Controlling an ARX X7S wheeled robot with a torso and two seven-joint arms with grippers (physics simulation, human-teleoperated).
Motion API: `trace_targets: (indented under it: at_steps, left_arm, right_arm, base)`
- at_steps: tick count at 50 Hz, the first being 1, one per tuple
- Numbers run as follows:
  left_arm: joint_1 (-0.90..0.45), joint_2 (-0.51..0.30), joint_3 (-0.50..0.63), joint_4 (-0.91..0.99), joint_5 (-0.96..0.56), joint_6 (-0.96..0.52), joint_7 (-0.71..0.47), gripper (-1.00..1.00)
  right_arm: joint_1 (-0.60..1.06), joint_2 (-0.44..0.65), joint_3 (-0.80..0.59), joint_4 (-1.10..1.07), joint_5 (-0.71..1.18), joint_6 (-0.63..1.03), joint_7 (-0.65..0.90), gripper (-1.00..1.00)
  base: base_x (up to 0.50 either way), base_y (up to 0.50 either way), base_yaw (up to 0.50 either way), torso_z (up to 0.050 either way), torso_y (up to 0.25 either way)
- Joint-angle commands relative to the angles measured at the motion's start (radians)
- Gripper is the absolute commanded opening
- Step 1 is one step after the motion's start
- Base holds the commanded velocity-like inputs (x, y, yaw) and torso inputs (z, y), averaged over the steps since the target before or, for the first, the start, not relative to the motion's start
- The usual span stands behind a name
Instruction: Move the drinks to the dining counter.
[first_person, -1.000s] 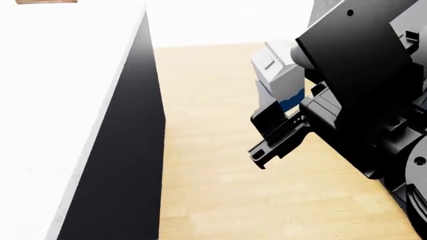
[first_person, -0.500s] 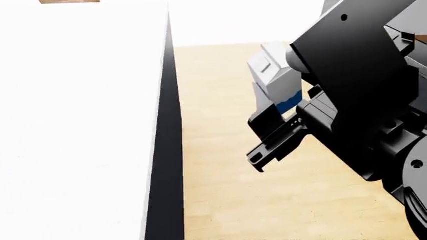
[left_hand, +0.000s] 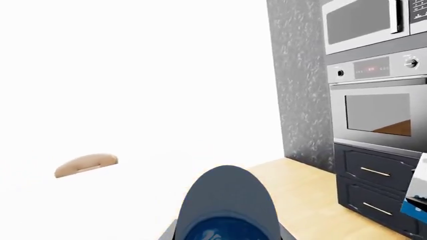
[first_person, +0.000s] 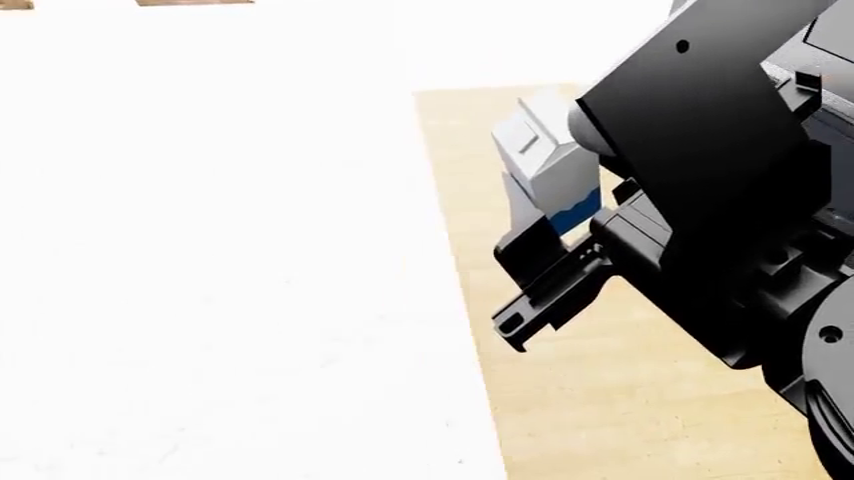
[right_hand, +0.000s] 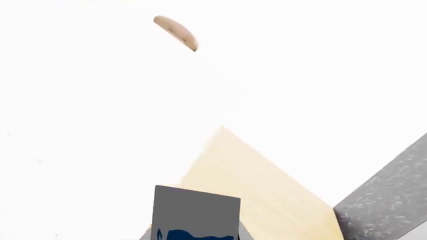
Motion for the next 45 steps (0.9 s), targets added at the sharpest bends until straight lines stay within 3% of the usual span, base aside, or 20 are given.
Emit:
trace_targets:
  at_steps: [1, 27, 45]
  left_arm:
    - [-0.009, 0.001, 0.002, -0.002, 0.003, 0.006, -0.005, -1.00]
    - [-0.011, 0.001, 0.005, 0.001, 0.008, 0.002, 0.000, -1.00]
    - [-0.008, -0.011, 0.023, -0.001, 0.017, 0.005, 0.014, -1.00]
  right_arm:
    - [0.018, 0.003, 0.016, 0.007, -0.041, 0.013, 0.005, -1.00]
    - [0.007, 0.009, 0.026, -0.010, -0.047, -0.011, -0.019, -1.00]
    - [0.017, -0.016, -0.009, 0.090, -0.044, -0.041, 0.008, -1.00]
  base:
    - [-0.50, 0.06, 0.00, 0.000, 0.000]
    - [-0.49, 0.06, 0.00, 0.001, 0.001]
    - [-0.01, 0.01, 0.00, 0.001, 0.002]
